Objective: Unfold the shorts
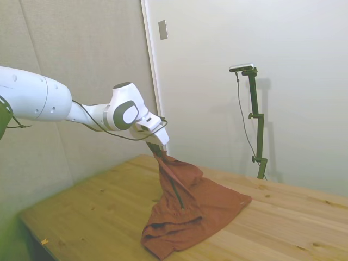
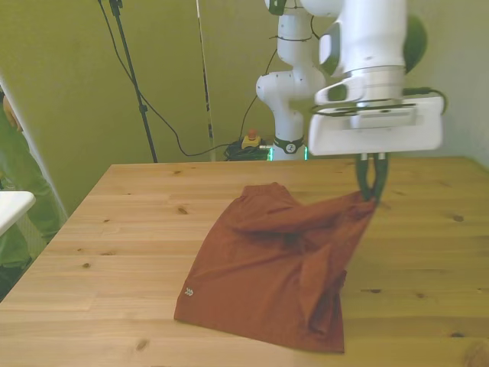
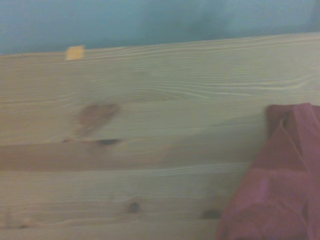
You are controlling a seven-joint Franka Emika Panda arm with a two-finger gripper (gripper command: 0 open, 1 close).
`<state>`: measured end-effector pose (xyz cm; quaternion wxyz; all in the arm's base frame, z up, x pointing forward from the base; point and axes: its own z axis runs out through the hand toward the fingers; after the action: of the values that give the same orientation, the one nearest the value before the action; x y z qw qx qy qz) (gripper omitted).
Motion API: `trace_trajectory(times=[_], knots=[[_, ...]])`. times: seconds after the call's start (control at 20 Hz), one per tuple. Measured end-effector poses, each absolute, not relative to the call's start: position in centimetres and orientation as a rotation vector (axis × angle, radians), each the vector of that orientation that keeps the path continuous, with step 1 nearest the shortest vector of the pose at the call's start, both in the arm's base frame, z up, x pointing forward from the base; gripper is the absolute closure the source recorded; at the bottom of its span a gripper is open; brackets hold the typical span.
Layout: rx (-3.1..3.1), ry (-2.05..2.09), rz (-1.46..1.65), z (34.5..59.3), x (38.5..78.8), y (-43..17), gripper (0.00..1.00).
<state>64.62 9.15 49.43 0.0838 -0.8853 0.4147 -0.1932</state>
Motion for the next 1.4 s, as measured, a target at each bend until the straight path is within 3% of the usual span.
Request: trace_trajectory(times=[0.25, 0.3, 0.55, 1.0, 1.4], knots=[[-2.764, 1.169, -0.517, 44.1, 66.6, 16.3, 1.00], [-2.777, 1.173, -0.500, 43.5, 67.2, 16.5, 0.00], [-2.813, 1.164, -0.470, 43.2, 68.5, 16.4, 0.00], [-2.852, 1.108, -0.429, 44.9, 67.3, 16.2, 0.00], [-2.846, 1.129, -0.397, 51.3, 62.6, 5.5, 0.00]])
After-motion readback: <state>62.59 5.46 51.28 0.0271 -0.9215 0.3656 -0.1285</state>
